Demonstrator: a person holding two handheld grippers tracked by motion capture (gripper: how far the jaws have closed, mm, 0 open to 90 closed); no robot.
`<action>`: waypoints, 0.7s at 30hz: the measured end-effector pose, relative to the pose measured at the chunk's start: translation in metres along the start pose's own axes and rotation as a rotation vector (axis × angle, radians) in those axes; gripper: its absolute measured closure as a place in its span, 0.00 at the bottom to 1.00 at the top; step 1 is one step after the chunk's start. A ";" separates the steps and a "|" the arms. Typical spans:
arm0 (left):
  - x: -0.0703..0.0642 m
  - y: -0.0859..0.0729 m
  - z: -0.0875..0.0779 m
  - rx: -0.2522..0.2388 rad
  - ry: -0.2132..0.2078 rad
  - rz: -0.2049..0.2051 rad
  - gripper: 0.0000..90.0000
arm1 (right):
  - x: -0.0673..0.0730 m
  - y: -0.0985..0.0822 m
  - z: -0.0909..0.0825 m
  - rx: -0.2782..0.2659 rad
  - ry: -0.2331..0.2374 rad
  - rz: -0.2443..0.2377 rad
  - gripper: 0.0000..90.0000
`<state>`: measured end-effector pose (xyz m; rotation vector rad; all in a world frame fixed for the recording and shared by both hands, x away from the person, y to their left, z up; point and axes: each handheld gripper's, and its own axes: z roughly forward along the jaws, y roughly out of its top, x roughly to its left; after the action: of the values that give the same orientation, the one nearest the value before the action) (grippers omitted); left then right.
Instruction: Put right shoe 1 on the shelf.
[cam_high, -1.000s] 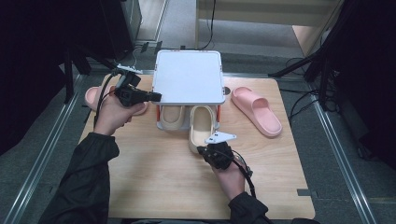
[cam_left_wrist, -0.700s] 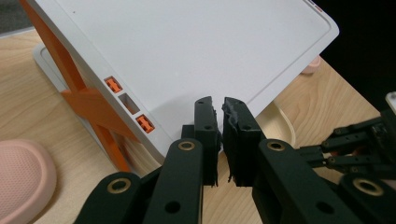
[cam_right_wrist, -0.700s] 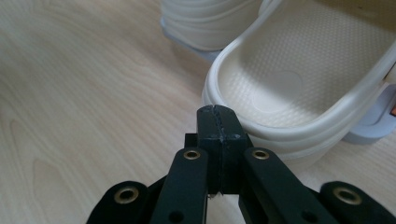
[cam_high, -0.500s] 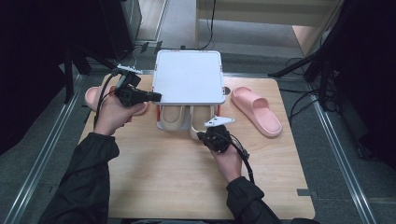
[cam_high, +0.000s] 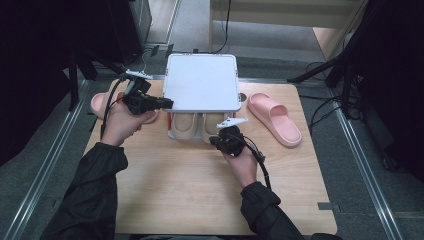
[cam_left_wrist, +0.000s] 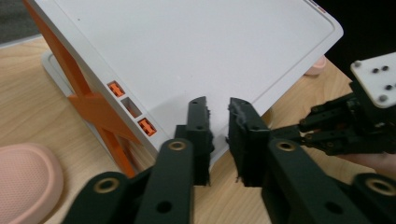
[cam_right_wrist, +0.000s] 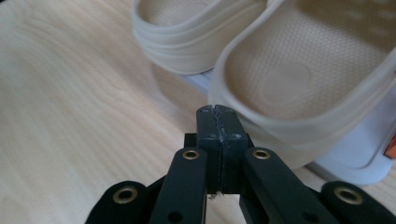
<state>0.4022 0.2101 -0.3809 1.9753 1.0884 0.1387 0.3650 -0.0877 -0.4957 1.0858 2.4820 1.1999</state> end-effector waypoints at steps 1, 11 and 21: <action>0.000 0.000 0.000 -0.001 -0.002 -0.001 0.84 | 0.001 -0.001 -0.004 -0.007 0.000 0.001 1.00; -0.010 -0.002 -0.015 -0.012 -0.023 0.003 0.60 | 0.003 -0.010 -0.048 -0.078 0.059 -0.007 0.84; -0.007 -0.013 -0.032 -0.018 0.004 -0.012 0.49 | -0.015 -0.021 -0.077 -0.121 0.086 -0.008 0.63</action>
<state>0.3745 0.2281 -0.3679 1.9525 1.0981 0.1459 0.3301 -0.1532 -0.4621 1.0133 2.4367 1.4024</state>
